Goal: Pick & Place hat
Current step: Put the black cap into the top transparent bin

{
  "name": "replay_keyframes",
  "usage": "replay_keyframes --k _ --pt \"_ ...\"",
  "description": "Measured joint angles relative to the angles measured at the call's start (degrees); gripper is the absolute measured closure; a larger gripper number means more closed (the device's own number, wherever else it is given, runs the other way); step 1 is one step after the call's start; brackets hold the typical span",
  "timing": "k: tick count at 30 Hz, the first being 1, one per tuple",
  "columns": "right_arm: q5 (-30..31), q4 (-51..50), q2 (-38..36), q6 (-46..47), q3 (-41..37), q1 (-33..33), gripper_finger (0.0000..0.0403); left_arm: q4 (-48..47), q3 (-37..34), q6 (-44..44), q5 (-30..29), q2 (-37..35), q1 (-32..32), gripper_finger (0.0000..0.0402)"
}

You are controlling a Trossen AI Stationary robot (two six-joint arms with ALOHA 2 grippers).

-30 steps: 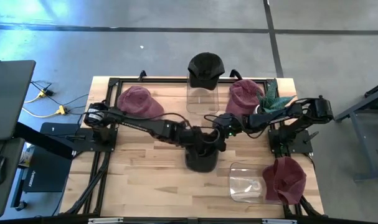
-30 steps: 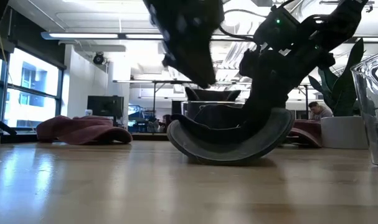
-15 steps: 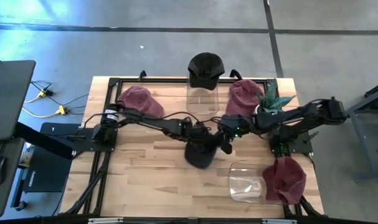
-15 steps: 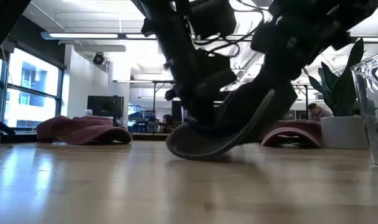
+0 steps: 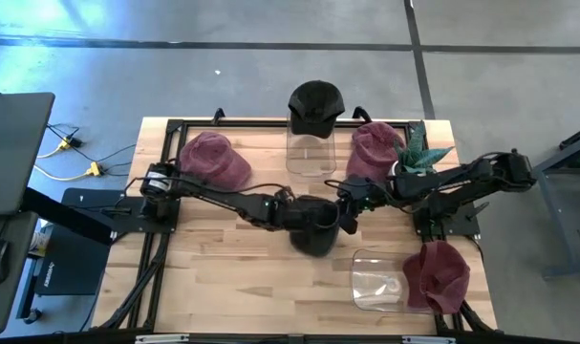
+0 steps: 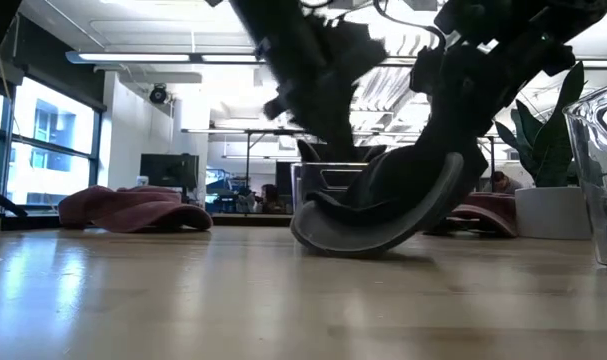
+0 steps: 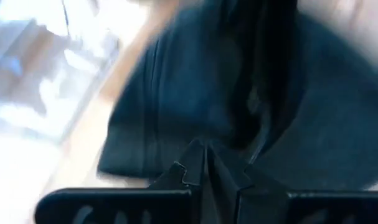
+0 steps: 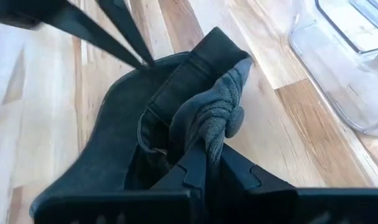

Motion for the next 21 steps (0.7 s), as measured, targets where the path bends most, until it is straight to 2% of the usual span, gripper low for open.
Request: replay_keyframes --k 4,7,11,15,16,19,21 --pt "0.0 0.2 0.0 -0.4 0.0 0.0 0.0379 6.7 0.1 4.6 -1.3 1.9 0.5 0.0387" --pt "1.5 0.1 0.0 -1.1 0.0 0.0 0.0360 11.2 0.0 6.0 0.6 4.9 1.5 0.0387" --pt "5.2 -0.6 -0.7 -1.5 0.0 -0.5 0.0319 11.7 0.0 6.0 2.1 5.5 2.7 0.0387" --pt "5.1 -3.5 -2.7 -0.6 0.0 -1.6 0.0285 12.3 -0.1 5.7 1.3 9.3 4.0 0.0387" --pt "5.0 -4.2 -3.3 0.3 0.0 -1.7 0.0280 10.3 -0.5 5.6 1.6 9.3 4.2 0.0387" --pt "5.0 -7.2 -5.7 2.1 0.0 -1.9 0.0275 14.6 0.5 5.6 4.0 10.1 5.0 0.0387" --pt "5.0 -8.3 -6.9 2.2 0.0 -1.7 0.0274 14.1 0.3 5.6 6.3 10.6 5.2 0.0387"
